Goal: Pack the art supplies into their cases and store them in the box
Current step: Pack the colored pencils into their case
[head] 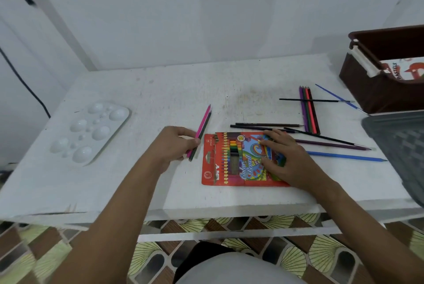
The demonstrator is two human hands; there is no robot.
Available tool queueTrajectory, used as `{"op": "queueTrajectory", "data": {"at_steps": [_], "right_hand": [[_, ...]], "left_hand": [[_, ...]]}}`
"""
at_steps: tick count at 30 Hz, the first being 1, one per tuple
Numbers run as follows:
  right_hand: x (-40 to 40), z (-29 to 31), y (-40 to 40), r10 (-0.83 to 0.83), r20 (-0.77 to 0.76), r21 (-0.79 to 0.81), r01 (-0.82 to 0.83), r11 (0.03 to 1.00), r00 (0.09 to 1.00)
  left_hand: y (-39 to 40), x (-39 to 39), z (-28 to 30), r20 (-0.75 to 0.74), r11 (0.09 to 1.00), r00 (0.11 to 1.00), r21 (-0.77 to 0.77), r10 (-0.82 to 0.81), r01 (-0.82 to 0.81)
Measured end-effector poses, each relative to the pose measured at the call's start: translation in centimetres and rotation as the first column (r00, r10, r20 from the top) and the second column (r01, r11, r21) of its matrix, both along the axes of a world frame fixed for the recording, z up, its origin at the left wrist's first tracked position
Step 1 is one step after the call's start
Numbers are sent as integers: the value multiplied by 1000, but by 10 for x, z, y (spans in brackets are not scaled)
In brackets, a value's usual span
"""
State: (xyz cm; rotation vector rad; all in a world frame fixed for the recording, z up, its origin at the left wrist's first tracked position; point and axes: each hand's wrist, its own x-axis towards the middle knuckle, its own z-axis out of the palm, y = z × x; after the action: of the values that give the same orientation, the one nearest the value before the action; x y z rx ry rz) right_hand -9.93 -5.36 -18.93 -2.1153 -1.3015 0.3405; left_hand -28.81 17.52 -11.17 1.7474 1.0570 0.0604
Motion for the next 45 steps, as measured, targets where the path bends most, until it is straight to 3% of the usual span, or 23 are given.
{"op": "queueTrajectory", "data": {"at_steps": [4,6,10,14,17,20,22,28,34,37,43,45], "right_hand": [[0,-1,0,4,13,19,-4,1000,1000],[0,-1,0,8,10,18,-8,1000,1000],[0,-1,0,2,7,14,-2,1000,1000],[-1,-1,-1,1,1,5,-1,1000,1000],[0,0,0,-2,2,1,2,1000,1000],[0,0,0,-2,5,-10,2,1000,1000],[0,0,0,-1,13,-10,1,1000,1000],[-1,0,0,-2,37,0,2,1000,999],[0,2,1,0,-10,31,0,1000,1000],[-1,4,-2,2,-58,82,3,997,998],[-1,4,-2,-7,-65,72,12,997,998],[0,3,-2,-3,-61,61,7,998,998]], "left_hand": [[-29,-2,-17,2,999,999,17,45,-45],[-38,-1,-27,-24,994,999,105,32,-30],[-45,3,-31,-177,916,982,379,-72,136],[-33,3,-24,-345,851,932,450,-115,271],[-17,3,-16,-377,710,890,552,-256,438],[-3,8,-15,-448,484,731,552,-516,679],[2,11,-16,-505,345,654,575,-563,741],[11,14,-22,-552,142,572,633,-607,761],[19,6,-33,-571,8,564,698,-596,716],[20,0,-37,-585,17,580,696,-567,718],[17,-3,-47,-473,195,681,723,-558,662],[10,0,-48,-404,301,713,705,-574,642]]}}
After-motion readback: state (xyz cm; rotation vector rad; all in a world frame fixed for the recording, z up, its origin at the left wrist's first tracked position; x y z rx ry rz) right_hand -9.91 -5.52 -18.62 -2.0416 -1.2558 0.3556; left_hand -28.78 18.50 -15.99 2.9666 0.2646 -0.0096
